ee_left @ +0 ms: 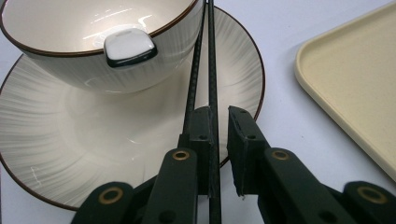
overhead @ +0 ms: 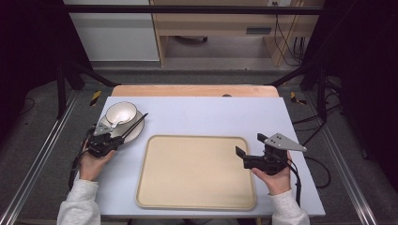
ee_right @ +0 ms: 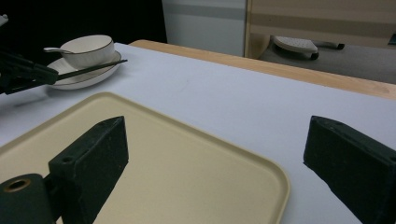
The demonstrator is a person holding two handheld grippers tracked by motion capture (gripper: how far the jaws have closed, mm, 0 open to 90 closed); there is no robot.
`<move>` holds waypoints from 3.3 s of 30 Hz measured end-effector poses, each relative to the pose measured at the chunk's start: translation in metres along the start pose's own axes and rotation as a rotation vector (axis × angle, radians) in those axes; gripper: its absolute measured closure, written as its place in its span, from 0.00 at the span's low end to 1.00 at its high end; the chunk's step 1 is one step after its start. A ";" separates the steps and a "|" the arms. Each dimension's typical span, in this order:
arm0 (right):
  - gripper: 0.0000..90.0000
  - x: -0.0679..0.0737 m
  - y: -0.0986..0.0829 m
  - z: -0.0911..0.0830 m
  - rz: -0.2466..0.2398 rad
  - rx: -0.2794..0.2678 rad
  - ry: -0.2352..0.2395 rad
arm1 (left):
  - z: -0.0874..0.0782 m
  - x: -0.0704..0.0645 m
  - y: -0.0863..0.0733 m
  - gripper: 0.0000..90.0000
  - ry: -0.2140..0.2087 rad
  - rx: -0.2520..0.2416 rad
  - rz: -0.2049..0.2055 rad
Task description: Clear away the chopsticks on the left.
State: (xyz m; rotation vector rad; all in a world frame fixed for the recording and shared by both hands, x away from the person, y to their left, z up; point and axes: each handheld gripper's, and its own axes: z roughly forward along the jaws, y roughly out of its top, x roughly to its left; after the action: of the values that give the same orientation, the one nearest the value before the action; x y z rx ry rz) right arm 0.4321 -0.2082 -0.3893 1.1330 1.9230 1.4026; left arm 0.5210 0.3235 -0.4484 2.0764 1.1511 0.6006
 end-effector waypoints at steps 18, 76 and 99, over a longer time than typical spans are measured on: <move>0.07 0.000 0.000 0.000 0.002 0.004 0.001 | 0.003 -0.005 0.004 0.95 0.016 -0.020 -0.042; 0.07 -0.004 0.002 -0.009 0.009 -0.015 -0.016 | -0.072 -0.143 -0.022 0.95 0.173 -0.230 -0.298; 0.07 0.000 -0.001 -0.002 -0.003 0.006 0.002 | -0.048 -0.186 -0.049 0.95 0.168 -0.252 -0.381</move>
State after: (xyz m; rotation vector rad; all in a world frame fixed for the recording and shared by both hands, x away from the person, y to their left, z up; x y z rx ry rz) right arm 0.4304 -0.2095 -0.3891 1.1309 1.9306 1.3983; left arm 0.3687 0.1982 -0.4651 1.5659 1.4407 0.6996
